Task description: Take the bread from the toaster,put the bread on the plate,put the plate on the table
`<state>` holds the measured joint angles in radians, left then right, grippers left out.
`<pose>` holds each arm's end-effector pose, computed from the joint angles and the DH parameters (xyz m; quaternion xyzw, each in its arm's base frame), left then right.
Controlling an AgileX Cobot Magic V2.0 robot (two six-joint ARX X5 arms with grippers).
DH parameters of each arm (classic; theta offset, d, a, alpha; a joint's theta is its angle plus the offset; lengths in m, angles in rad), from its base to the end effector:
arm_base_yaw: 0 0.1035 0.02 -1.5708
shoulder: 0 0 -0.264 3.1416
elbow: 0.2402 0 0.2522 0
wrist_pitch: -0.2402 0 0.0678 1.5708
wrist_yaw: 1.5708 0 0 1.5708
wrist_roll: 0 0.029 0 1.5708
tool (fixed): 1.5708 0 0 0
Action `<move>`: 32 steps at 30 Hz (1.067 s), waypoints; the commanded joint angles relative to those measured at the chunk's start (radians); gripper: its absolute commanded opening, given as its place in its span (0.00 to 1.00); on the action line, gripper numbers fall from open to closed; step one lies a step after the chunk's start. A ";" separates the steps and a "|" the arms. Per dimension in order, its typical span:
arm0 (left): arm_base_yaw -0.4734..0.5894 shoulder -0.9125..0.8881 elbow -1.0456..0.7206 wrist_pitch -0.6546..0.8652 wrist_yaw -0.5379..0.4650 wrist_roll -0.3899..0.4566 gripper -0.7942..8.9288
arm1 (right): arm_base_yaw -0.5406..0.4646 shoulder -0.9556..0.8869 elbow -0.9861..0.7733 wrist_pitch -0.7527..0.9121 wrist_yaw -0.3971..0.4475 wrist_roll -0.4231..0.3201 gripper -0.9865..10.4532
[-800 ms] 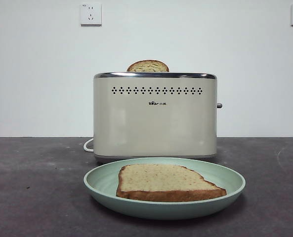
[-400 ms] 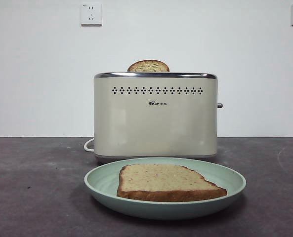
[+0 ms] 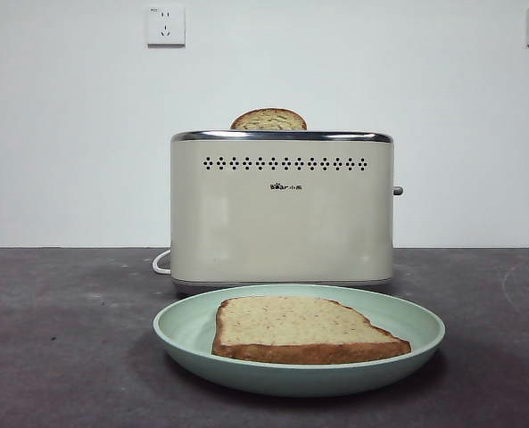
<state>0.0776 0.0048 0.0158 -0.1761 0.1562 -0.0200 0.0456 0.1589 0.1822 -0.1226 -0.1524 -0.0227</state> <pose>0.0955 0.0029 0.1516 -0.0196 0.0823 -0.0383 0.9957 0.0985 0.0089 0.2014 -0.0086 0.0484 0.0993 0.9938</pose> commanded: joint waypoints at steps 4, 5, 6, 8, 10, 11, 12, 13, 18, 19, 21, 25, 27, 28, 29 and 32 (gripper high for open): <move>0.003 -0.002 -0.013 0.006 0.002 -0.006 0.08 | 0.002 -0.076 -0.105 0.018 0.006 0.016 0.09; 0.003 -0.002 -0.013 0.006 0.002 -0.006 0.08 | 0.002 -0.081 -0.115 0.019 0.006 0.016 0.09; 0.003 -0.002 -0.013 0.006 0.002 -0.006 0.08 | 0.003 -0.084 -0.122 0.019 0.006 0.019 0.09; 0.003 -0.002 -0.013 0.006 0.002 -0.006 0.08 | 0.003 -0.089 -0.133 0.018 0.007 0.025 0.09; 0.003 -0.002 -0.013 0.006 0.002 -0.006 0.08 | 0.003 -0.098 -0.142 0.018 0.006 0.026 0.09; 0.003 -0.002 -0.013 0.006 0.002 -0.006 0.08 | 0.004 -0.105 -0.148 0.018 0.006 0.029 0.09; 0.003 -0.002 -0.013 0.006 0.002 -0.006 0.08 | 0.007 -0.113 -0.154 0.018 0.007 0.033 0.09; 0.003 -0.002 -0.013 0.006 0.002 -0.006 0.08 | 0.010 -0.124 -0.163 0.018 0.006 0.033 0.09; 0.003 -0.002 -0.013 0.006 0.002 -0.006 0.08 | 0.018 -0.158 -0.177 -0.053 0.027 0.040 0.09; 0.003 -0.002 -0.013 0.007 0.002 -0.006 0.08 | 0.018 -0.157 -0.177 -0.053 0.033 0.040 0.09; 0.003 -0.002 -0.013 0.006 0.002 -0.006 0.08 | 0.018 -0.157 -0.177 -0.053 0.032 0.040 0.09; 0.003 -0.002 -0.013 0.006 0.002 -0.006 0.08 | 0.017 -0.157 -0.177 -0.050 0.031 0.040 0.09; 0.003 -0.002 -0.013 0.006 0.002 -0.006 0.08 | 0.017 -0.157 -0.177 -0.049 0.031 0.040 0.09; 0.003 -0.002 -0.013 0.006 0.002 -0.006 0.08 | 0.017 -0.157 -0.177 -0.049 0.031 0.040 0.09; 0.003 -0.002 -0.013 0.006 0.002 -0.006 0.08 | 0.017 -0.157 -0.177 -0.049 0.031 0.040 0.09; 0.003 -0.002 -0.013 0.006 0.002 -0.006 0.08 | 0.017 -0.157 -0.177 -0.049 0.031 0.040 0.09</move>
<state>0.0776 0.0048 0.0158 -0.1757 0.1562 -0.0200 0.0616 0.0040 0.0170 -0.1635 -0.1226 0.0078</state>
